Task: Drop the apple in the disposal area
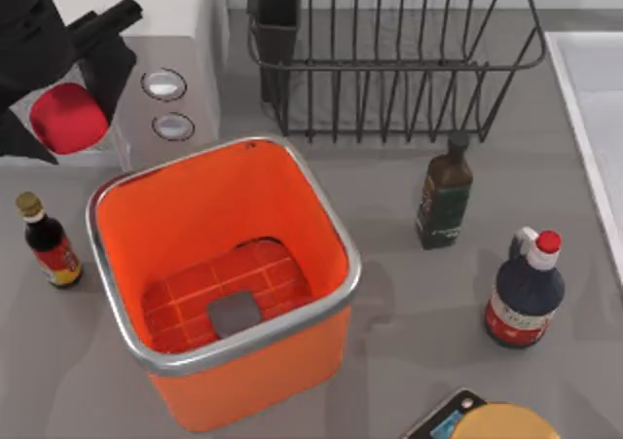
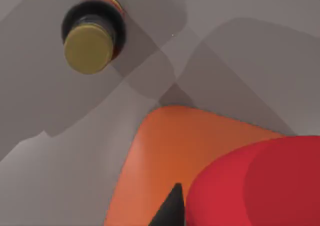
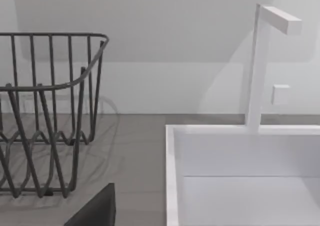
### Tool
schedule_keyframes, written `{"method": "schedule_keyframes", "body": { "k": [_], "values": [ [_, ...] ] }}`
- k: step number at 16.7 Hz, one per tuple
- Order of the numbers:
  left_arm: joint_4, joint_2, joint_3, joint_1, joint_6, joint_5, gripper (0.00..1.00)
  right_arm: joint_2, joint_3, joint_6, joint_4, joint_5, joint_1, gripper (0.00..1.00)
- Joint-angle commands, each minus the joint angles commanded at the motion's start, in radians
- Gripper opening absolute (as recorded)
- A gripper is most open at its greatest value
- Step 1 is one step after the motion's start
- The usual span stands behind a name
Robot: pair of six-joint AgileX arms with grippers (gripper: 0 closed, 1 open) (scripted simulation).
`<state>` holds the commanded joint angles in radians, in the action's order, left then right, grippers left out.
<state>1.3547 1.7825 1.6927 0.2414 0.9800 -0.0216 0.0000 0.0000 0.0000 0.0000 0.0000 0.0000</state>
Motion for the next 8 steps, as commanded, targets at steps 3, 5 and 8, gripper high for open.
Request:
{"method": "schedule_keyframes", "body": {
  "k": [3,5,8],
  "values": [
    [-0.004,-0.002,0.0,0.134,0.399,0.022,0.0,0.0,0.0,0.0,0.0,0.0,0.0,1.0],
    [-0.006,-0.004,-0.008,0.216,0.64,0.038,0.0,0.0,0.0,0.0,0.0,0.0,0.0,1.0],
    [-0.004,-0.003,-0.03,0.322,0.932,0.059,0.0,0.0,0.0,0.0,0.0,0.0,0.0,1.0]
  ]
}}
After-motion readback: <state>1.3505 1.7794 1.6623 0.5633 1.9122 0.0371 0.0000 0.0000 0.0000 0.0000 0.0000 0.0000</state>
